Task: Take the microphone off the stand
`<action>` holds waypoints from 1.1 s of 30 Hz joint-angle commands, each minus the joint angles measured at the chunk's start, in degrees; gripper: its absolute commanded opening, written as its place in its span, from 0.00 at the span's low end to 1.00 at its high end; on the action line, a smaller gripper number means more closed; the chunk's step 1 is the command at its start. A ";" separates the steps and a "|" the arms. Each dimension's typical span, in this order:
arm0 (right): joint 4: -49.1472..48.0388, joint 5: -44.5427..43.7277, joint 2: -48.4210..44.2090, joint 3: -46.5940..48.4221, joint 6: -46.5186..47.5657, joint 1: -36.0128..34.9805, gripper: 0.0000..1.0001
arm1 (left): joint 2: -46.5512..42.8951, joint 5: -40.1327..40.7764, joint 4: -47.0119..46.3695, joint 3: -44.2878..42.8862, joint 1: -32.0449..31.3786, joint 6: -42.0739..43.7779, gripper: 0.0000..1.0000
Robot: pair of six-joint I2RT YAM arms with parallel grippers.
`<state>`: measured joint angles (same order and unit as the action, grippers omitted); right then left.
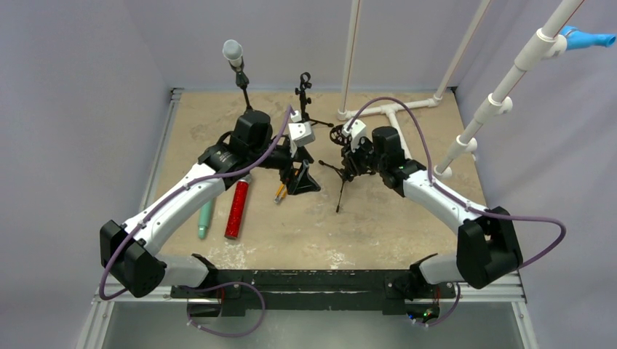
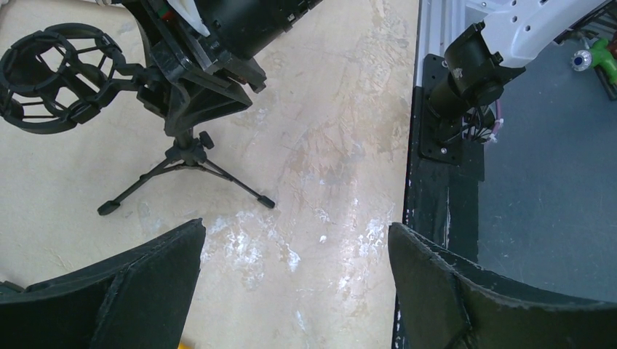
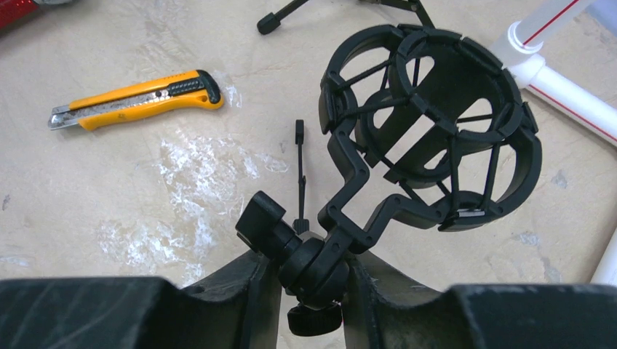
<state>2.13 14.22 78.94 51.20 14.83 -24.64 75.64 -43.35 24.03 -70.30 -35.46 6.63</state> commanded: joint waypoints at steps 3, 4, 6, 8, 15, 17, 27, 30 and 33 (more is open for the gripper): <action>1.06 -1.13 0.61 -0.67 -0.68 0.23 0.32 | -1.01 -1.64 -1.60 1.04 0.29 2.06 0.93; 1.06 -1.12 0.87 -0.52 -0.67 0.21 0.31 | -0.96 -1.72 -1.69 1.11 0.27 1.99 0.93; 1.51 -1.29 1.53 0.03 -0.61 0.27 0.28 | -0.92 -1.78 -1.72 1.13 0.30 2.04 0.93; 1.41 -1.38 1.93 0.42 -0.76 0.32 0.18 | -1.01 -1.74 -1.63 1.09 0.30 1.98 0.93; 0.31 -2.70 2.01 1.79 -1.04 0.39 0.00 | -1.17 -1.73 -1.47 1.35 0.28 2.19 0.93; -0.46 -4.20 2.12 2.54 -0.83 0.73 0.00 | -1.19 -1.65 -1.43 1.50 0.30 2.39 0.93; -5.82 -5.97 9.16 12.77 0.01 5.66 0.00 | -0.95 -1.17 -0.39 1.12 0.30 3.61 0.93; -7.21 -5.56 12.95 16.51 0.46 7.60 0.00 | -0.93 -1.03 -0.31 0.92 0.34 3.95 0.93; -7.07 -3.54 17.10 21.15 0.34 9.78 0.00 | -0.80 -0.94 -0.15 0.56 0.34 4.27 0.93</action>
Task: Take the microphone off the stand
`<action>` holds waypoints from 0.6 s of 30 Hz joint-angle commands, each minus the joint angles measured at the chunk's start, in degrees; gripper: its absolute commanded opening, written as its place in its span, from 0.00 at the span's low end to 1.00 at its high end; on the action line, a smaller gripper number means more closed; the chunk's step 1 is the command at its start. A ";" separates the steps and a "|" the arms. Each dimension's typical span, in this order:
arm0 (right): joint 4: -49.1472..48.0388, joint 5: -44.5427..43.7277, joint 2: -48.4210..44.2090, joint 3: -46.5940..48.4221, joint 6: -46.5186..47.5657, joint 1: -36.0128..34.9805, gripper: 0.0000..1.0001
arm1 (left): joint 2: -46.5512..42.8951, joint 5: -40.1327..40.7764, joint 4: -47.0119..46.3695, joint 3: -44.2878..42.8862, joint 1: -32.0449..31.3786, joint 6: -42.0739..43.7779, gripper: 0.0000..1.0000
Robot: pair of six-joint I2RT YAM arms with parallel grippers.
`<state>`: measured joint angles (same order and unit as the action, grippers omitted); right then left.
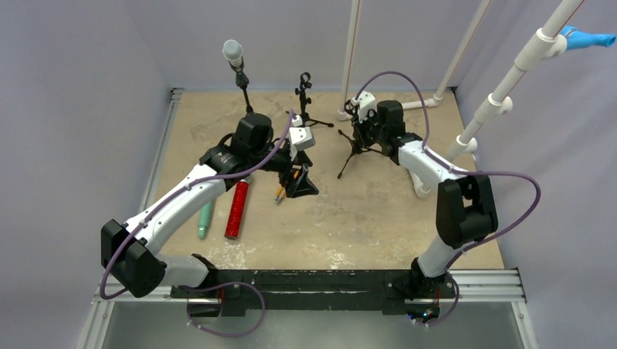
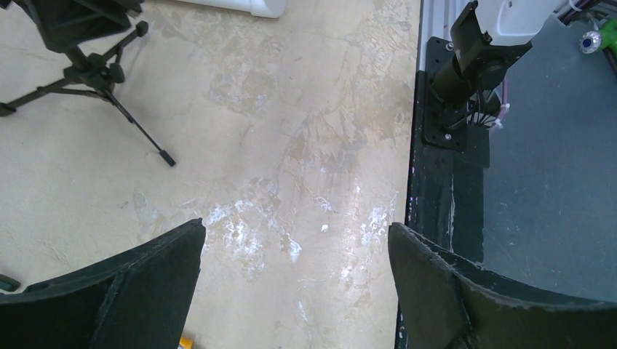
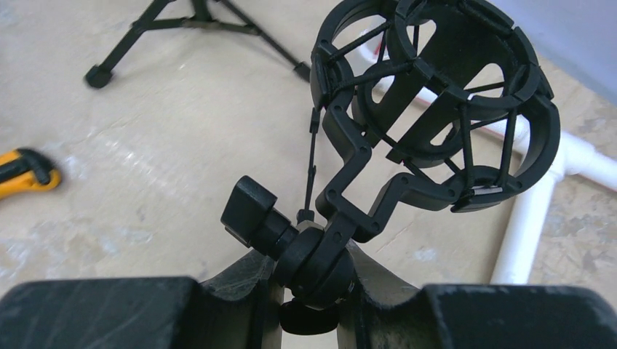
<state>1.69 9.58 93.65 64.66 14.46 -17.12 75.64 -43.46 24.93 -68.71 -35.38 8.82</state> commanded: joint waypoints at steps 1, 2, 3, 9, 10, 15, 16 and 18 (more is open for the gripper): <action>-6.85 1.66 3.70 9.22 0.95 2.81 0.00 | -0.79 -0.72 -1.07 -1.14 0.26 2.20 0.93; -7.28 2.15 4.83 10.04 1.34 3.23 0.00 | -0.75 -0.74 -1.03 -1.24 0.26 2.26 0.93; -7.82 2.71 5.86 10.72 1.54 3.65 0.00 | -0.75 -0.75 -0.95 -1.32 0.30 2.26 0.93; -8.96 4.42 10.59 13.68 1.37 5.11 0.00 | -0.87 0.01 -0.77 -1.52 0.68 1.39 0.93; -8.97 4.52 11.30 13.91 1.22 5.16 0.00 | -0.93 0.27 -1.06 -1.58 0.79 0.82 0.93; -7.54 5.20 13.08 14.53 0.80 5.17 0.06 | -1.30 1.86 -1.07 -2.33 1.73 -0.47 0.94; -7.12 5.45 13.16 14.45 0.75 5.17 0.09 | -1.51 2.27 -1.07 -2.41 1.85 -0.54 0.94; -6.80 5.87 12.95 14.07 0.76 5.17 0.10 | -2.08 3.30 -1.20 -2.32 2.17 -0.53 0.94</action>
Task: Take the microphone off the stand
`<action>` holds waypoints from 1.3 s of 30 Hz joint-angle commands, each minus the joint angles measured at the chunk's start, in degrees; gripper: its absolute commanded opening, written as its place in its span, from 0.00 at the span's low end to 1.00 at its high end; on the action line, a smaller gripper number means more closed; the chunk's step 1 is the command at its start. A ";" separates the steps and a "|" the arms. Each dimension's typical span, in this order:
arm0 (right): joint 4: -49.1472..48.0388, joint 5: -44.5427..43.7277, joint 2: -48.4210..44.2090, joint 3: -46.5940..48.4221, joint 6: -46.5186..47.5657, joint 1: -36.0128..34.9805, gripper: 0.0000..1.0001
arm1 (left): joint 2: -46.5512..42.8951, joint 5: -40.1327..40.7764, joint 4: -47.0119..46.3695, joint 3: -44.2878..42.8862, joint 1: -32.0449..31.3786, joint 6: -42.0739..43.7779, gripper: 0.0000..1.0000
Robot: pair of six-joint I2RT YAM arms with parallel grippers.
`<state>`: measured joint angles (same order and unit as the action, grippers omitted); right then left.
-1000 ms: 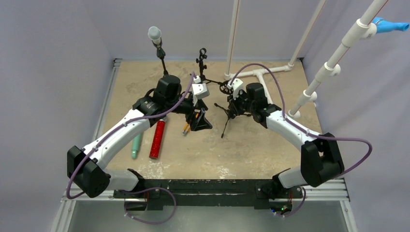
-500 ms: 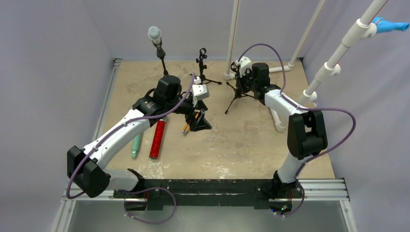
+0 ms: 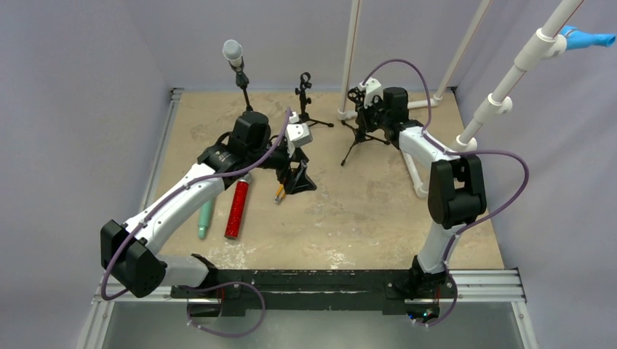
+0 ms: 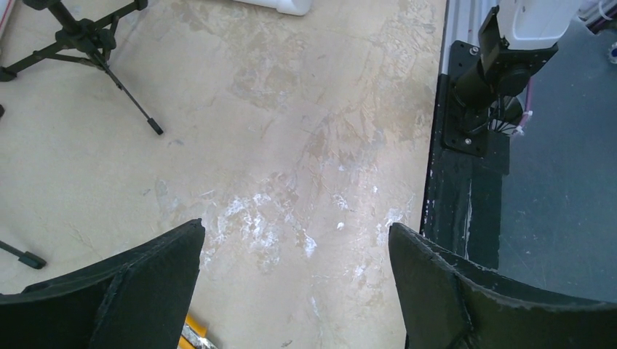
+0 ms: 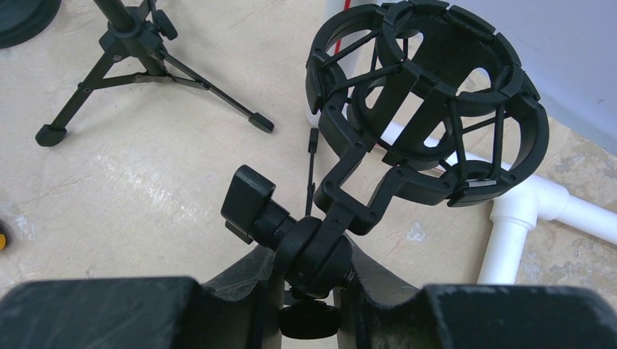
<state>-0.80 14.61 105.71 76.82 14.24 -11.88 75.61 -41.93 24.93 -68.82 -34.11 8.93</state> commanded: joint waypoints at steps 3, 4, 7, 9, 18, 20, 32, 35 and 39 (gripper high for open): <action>-4.56 1.46 -0.22 0.61 1.17 -0.03 0.01 | -2.94 2.71 -1.45 -1.66 1.37 -0.90 0.95; -4.60 1.54 -0.55 0.21 1.21 -0.06 0.00 | -3.12 2.77 -1.54 -1.47 1.55 -0.96 0.95; -4.57 1.56 -1.76 -1.12 1.21 -0.07 0.00 | -3.43 2.81 -1.35 -1.15 1.96 -1.16 0.94; -4.72 1.45 -2.88 -2.12 1.46 0.00 0.00 | -3.60 3.02 -1.17 -0.98 2.16 -1.14 0.94; -5.93 -1.03 -5.24 -5.59 1.98 0.68 0.00 | -4.95 7.72 -1.82 -0.62 3.49 -2.08 0.97; -5.79 -1.22 -5.42 -5.84 2.23 0.72 0.00 | -5.35 9.69 -2.02 -0.62 3.94 -1.93 0.98; -1.70 -1.94 -3.52 -1.92 1.53 0.72 0.51 | -7.90 18.33 -3.94 -0.66 9.46 -4.97 1.00; -0.57 -1.87 -4.27 -1.14 1.27 0.72 0.60 | -9.81 21.45 -4.99 0.99 10.01 -4.97 1.00; 2.54 -1.48 -5.79 -0.28 0.29 0.72 0.64 | -13.40 27.50 -7.56 4.28 10.31 -6.17 1.00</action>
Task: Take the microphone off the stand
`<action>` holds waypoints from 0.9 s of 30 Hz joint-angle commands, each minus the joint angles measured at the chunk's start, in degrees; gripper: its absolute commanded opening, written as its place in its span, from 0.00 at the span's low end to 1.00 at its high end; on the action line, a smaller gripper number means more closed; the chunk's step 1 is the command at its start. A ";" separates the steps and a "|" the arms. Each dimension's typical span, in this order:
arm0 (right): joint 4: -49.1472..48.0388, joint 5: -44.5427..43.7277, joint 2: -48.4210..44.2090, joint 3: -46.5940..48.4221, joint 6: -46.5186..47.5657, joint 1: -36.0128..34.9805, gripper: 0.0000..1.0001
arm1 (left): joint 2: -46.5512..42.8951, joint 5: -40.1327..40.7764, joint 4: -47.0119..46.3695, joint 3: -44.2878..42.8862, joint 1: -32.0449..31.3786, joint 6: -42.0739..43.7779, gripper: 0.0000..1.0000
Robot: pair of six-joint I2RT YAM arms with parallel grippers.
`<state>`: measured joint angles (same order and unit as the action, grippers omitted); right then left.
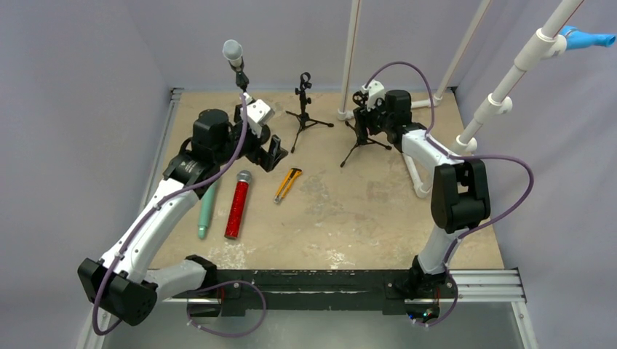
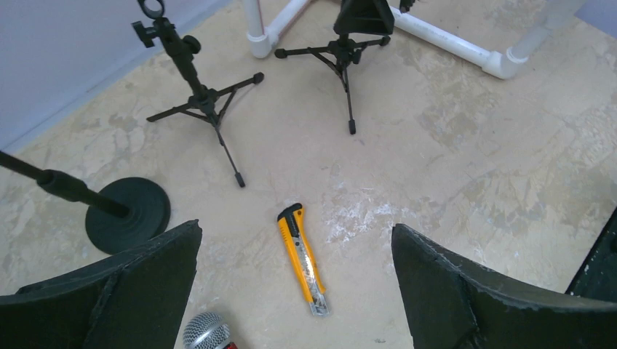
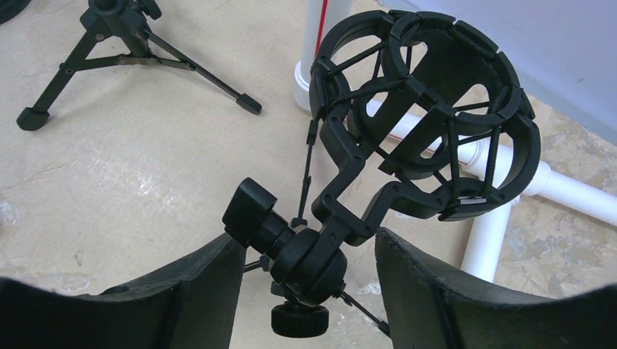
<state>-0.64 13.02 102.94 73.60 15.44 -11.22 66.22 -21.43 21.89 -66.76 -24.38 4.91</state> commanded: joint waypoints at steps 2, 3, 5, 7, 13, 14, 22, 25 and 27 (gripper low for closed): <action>3.86 0.41 -4.27 3.03 -1.50 0.12 0.65 | -5.38 9.82 -4.62 3.24 0.69 -2.69 1.00; 4.68 0.51 -5.12 2.87 -1.74 0.07 0.65 | -5.79 10.88 -3.99 3.30 0.78 -2.71 1.00; 6.22 0.26 -6.90 2.25 -2.29 0.12 0.66 | -6.58 12.27 -2.59 3.13 1.03 -2.36 1.00; 6.51 -0.35 -9.70 0.76 -2.83 0.06 0.67 | -7.56 13.48 -1.75 3.47 1.22 -1.81 1.00; 7.29 -2.06 -18.09 -4.12 -4.76 0.13 0.68 | -10.29 24.21 -5.08 7.16 2.97 -4.35 1.00; 7.89 -2.46 -19.22 -4.17 -5.22 0.15 0.69 | -10.19 26.17 -6.18 7.70 3.42 -6.05 1.00; 11.88 -2.21 -28.29 -5.43 -8.42 0.11 0.70 | -6.64 30.42 -23.15 11.87 7.24 -6.49 1.00; 8.87 -0.85 -31.79 -8.75 -8.33 0.06 0.70 | -3.04 28.50 -29.38 13.15 8.74 -6.50 0.99; 7.87 -0.44 -33.44 -10.45 -8.32 0.14 0.71 | -0.21 27.88 -33.02 13.68 9.67 -6.43 0.96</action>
<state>9.72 11.62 72.99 65.76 8.45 -11.22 61.87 6.94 1.74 -54.37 -16.49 -0.47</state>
